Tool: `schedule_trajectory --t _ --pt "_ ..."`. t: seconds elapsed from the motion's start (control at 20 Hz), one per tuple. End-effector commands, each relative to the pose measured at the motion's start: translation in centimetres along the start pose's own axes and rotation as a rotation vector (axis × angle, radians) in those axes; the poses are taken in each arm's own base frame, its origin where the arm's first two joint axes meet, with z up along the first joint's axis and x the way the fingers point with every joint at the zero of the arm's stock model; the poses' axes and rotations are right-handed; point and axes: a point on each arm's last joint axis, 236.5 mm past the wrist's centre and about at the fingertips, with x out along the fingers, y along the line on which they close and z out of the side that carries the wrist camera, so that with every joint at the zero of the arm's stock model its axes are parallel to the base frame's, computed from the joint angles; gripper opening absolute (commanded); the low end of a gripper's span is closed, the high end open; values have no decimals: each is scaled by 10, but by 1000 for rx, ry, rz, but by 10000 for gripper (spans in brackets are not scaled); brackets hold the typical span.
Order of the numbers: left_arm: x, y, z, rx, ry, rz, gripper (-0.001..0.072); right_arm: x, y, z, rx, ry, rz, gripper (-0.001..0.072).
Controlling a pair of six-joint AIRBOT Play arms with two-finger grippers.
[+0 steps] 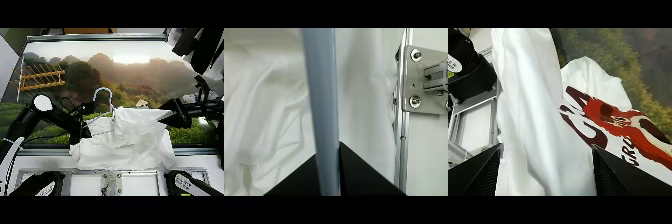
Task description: Fold the clothes and pants, and hang the long-sleeved shirts on hangers.
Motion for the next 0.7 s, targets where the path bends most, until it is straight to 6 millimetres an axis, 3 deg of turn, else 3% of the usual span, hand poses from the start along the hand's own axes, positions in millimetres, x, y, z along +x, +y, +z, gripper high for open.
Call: schedule_trajectory --t 0.0,0.65 --pt "0 0 0 -1 -1 1 14 14 7 -6 6 14 58 611" --pt "0 0 0 -2 -1 0 14 27 9 -9 18 29 111 612"
